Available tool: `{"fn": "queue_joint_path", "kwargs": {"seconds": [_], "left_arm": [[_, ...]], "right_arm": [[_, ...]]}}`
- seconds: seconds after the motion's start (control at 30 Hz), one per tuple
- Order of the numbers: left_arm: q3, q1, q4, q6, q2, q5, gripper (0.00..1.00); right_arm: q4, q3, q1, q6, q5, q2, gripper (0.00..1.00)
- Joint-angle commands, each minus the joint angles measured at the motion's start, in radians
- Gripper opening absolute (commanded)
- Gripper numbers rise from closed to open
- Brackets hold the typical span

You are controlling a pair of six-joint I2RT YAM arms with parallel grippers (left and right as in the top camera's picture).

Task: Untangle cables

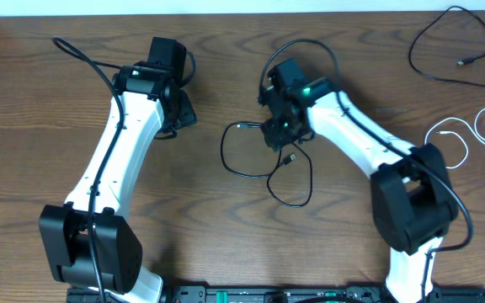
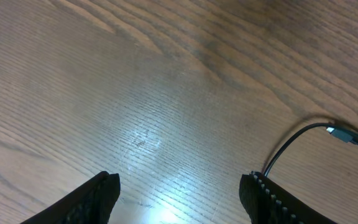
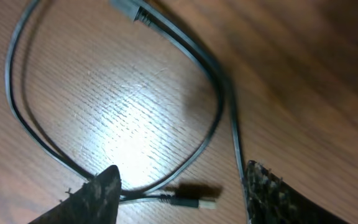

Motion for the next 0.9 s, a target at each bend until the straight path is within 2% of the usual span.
{"fn": "queue_joint_path", "kwargs": {"seconds": [0.0,0.2,0.3,0.47,0.63,0.67,0.73,0.8,0.87], "left_arm": [[0.007,0.003,-0.002,-0.016,-0.002,-0.001,0.67],[0.007,0.003,-0.002,-0.016,-0.002,-0.001,0.67],[0.007,0.003,-0.002,-0.016,-0.002,-0.001,0.67],[0.007,0.003,-0.002,-0.016,-0.002,-0.001,0.67],[0.007,0.003,-0.002,-0.016,-0.002,-0.001,0.67],[0.007,0.003,-0.002,-0.016,-0.002,-0.001,0.67],[0.007,0.003,-0.002,-0.016,-0.002,-0.001,0.67],[0.007,0.003,-0.002,-0.016,-0.002,-0.001,0.67],[0.007,0.003,-0.002,-0.017,-0.002,0.000,0.67]], "right_arm": [[-0.004,0.000,0.024,-0.023,0.081,0.063,0.54],[-0.003,0.000,0.008,-0.023,0.117,0.091,0.50],[0.000,0.000,0.008,-0.023,0.201,0.097,0.51],[-0.021,0.000,0.008,-0.050,0.201,0.152,0.50],[-0.047,0.000,-0.011,-0.015,0.200,0.157,0.44],[-0.059,0.000,-0.024,0.010,0.200,0.157,0.40],[-0.085,0.000,-0.055,0.071,0.196,0.157,0.18],[-0.094,0.000,-0.085,0.125,0.196,0.157,0.01],[-0.082,0.003,-0.129,0.177,0.196,0.155,0.01]]}}
